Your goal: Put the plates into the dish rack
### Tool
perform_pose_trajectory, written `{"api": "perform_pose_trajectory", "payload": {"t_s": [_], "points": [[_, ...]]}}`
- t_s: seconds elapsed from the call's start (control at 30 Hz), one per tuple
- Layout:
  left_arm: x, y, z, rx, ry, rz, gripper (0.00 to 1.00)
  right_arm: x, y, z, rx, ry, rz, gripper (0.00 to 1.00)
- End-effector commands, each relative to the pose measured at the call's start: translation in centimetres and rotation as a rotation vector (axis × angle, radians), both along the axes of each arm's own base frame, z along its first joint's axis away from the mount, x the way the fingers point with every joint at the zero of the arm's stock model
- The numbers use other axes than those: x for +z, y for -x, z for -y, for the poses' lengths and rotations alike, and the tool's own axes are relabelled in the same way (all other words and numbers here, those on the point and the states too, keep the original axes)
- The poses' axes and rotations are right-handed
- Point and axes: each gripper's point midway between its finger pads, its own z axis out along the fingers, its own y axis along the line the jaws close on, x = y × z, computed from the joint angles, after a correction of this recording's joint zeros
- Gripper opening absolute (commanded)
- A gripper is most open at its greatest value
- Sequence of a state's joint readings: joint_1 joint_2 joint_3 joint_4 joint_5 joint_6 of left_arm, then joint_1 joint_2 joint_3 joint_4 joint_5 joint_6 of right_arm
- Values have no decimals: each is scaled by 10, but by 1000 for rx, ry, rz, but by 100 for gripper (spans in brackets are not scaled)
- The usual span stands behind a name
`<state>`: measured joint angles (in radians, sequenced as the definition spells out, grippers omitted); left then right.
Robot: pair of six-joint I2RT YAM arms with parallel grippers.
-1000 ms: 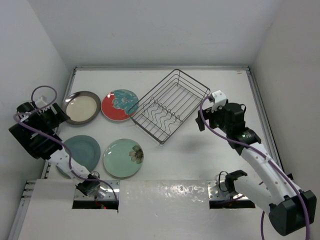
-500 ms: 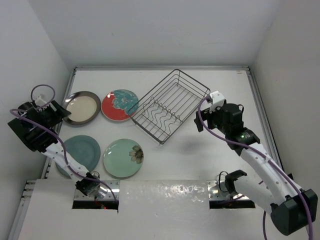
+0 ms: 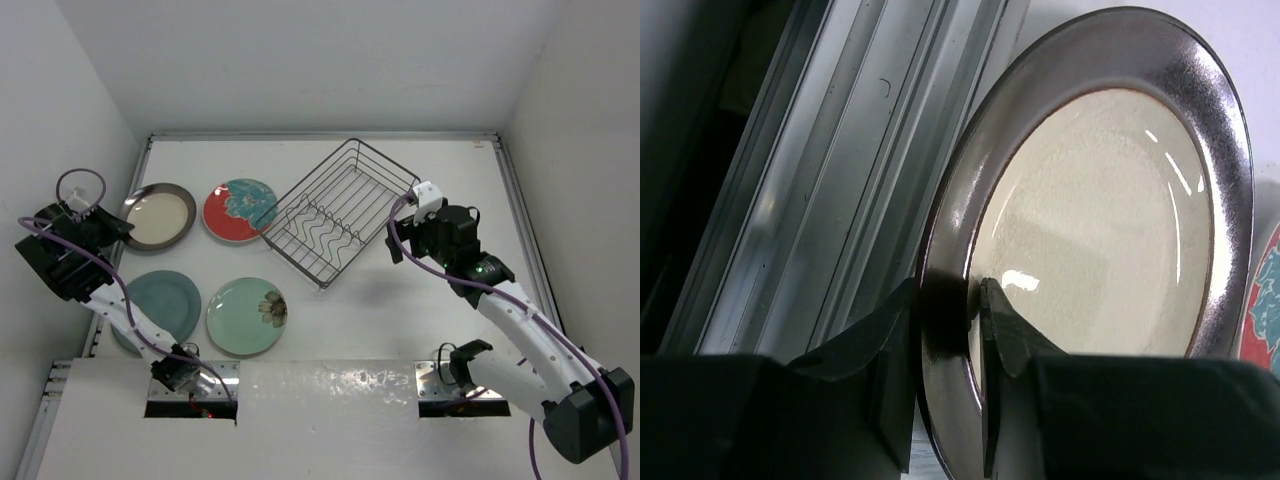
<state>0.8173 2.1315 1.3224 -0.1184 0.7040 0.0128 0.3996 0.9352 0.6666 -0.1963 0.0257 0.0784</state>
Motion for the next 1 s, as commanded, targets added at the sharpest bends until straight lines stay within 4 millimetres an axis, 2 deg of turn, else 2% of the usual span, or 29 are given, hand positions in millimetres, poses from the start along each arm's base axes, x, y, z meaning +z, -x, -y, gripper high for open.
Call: {"api": "perform_pose_trajectory", "payload": {"t_s": [0.0,0.07,0.1,0.17,0.2,0.27,0.3,0.37,0.47,0.53,0.57,0.63,0.67,0.7,0.73,0.83,0.97], "points": [[33,-16,8,-45,4,94,0,25,-9,-4,-8,-25,64,96],[45,-15,13,-58,5,127,0,24,-8,-5,-6,-27,62,96],[64,-16,14,-63,-26,159,0,25,-8,-5,-5,-28,61,96],[84,-14,19,-81,-55,199,0,24,-7,-3,-13,-27,60,96],[108,-13,20,-87,-103,236,0,25,-7,-4,-14,-30,62,95],[129,-11,22,-84,-155,259,0,26,-7,-4,-15,-40,70,95],[151,-8,23,-76,-199,284,0,28,-8,-5,-17,-51,78,95],[173,-5,27,-88,-272,304,0,27,-6,-5,-14,-59,84,95],[194,0,35,-100,-317,340,0,27,-6,-5,-21,-66,89,95],[200,3,38,-101,-349,342,0,26,-6,-5,-22,-68,85,96],[212,4,41,-113,-400,359,0,26,-6,-5,-21,-68,84,96],[221,3,49,-128,-464,362,0,27,-6,-5,-22,-71,87,96],[236,4,55,-136,-514,384,0,29,-5,-5,-19,-74,92,96],[242,1,66,-165,-557,399,0,29,-5,-5,-19,-75,93,96],[250,0,68,-157,-595,402,0,29,-5,-5,-17,-76,94,96],[293,-5,97,-181,-706,472,0,29,-4,-5,-19,-78,97,97],[368,-3,134,-163,-824,610,0,25,-2,-2,-28,-74,97,97]]}}
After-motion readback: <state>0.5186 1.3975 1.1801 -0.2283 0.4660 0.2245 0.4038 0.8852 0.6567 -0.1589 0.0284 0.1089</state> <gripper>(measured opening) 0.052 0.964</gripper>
